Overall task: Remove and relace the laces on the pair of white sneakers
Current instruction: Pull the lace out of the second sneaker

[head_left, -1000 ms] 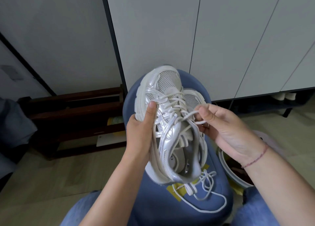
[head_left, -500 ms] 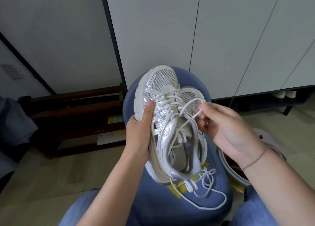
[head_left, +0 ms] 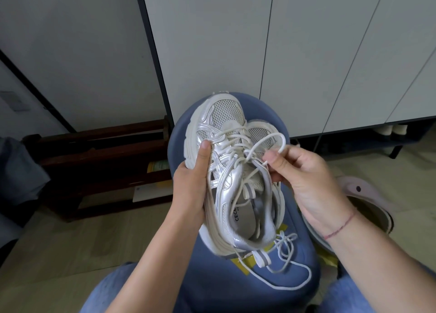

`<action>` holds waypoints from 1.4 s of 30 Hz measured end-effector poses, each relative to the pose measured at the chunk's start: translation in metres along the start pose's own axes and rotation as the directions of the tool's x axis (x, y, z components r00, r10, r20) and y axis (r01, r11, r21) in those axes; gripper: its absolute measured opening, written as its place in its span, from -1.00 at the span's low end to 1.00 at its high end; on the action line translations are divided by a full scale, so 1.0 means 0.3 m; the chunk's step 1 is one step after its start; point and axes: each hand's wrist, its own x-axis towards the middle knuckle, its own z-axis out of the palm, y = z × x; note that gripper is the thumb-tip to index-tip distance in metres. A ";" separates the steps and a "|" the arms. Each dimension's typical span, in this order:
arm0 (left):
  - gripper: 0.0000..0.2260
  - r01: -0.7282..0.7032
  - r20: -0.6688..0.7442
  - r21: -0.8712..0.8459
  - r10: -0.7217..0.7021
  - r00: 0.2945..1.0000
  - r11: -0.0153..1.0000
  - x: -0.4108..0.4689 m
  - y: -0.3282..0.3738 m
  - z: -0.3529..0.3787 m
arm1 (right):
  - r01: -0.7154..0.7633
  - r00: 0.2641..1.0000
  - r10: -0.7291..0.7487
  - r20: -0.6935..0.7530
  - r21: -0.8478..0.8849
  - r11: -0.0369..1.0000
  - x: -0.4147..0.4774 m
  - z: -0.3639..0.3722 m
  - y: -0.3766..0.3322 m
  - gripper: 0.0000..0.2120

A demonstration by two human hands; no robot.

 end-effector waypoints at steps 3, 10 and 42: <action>-0.54 0.007 0.005 0.004 -0.007 1.000 1.000 -0.002 0.002 -0.001 | -0.232 0.972 0.226 0.068 0.446 0.864 0.030 -0.028 -0.021 -0.83; -0.55 0.006 -0.019 0.008 -0.006 1.000 1.000 0.000 -0.002 -0.007 | -0.346 0.938 0.321 0.132 0.442 0.828 0.032 -0.032 0.001 -0.74; -0.47 -0.021 -0.044 0.024 0.022 0.999 0.999 0.011 -0.004 -0.010 | -0.045 0.976 0.103 -0.190 0.290 0.956 0.046 -0.067 -0.031 -0.79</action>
